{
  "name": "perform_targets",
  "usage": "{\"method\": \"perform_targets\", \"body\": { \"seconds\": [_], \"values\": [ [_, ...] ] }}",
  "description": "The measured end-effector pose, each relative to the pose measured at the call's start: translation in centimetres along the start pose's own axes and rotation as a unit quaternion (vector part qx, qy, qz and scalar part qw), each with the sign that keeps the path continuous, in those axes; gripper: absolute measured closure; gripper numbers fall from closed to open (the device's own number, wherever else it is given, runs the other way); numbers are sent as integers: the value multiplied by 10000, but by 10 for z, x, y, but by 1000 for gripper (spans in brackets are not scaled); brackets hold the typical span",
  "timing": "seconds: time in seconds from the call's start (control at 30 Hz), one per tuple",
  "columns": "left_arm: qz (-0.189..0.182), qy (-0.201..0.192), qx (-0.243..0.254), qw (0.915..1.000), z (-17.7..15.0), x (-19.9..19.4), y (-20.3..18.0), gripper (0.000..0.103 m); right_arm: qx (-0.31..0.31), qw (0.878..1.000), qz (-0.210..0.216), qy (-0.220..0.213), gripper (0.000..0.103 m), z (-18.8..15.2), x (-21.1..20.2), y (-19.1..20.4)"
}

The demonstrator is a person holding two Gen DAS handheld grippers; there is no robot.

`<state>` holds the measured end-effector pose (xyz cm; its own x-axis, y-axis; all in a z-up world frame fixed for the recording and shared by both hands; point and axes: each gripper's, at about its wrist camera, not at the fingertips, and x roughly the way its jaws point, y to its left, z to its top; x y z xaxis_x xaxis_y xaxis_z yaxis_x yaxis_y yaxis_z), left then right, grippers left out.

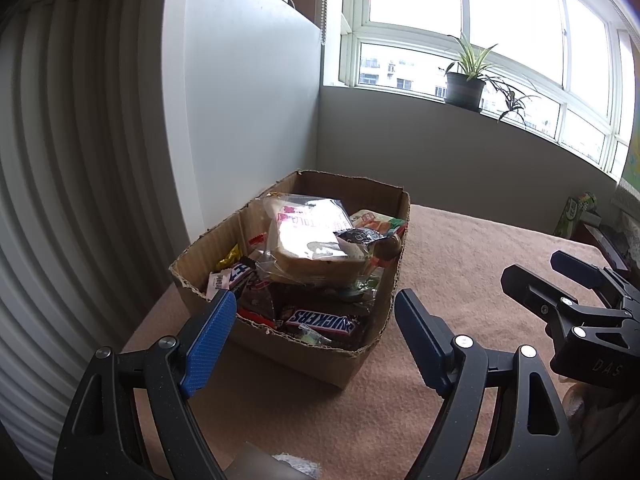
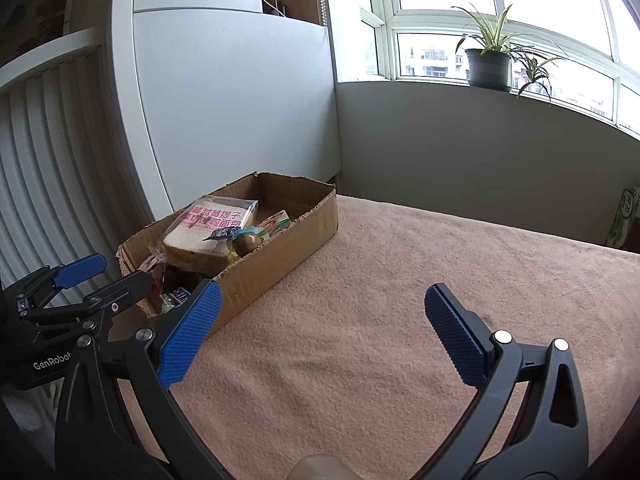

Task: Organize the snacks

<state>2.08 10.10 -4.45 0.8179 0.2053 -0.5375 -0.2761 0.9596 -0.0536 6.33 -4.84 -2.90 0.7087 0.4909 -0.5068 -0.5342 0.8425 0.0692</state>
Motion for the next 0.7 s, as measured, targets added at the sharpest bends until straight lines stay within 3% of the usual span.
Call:
{"method": "perform_targets", "body": {
  "seconds": [0.7],
  "values": [
    [1,-88,17,10000,-1,-4,0,21,-79,9999,18,86,0,-2,1,2]
  ]
}}
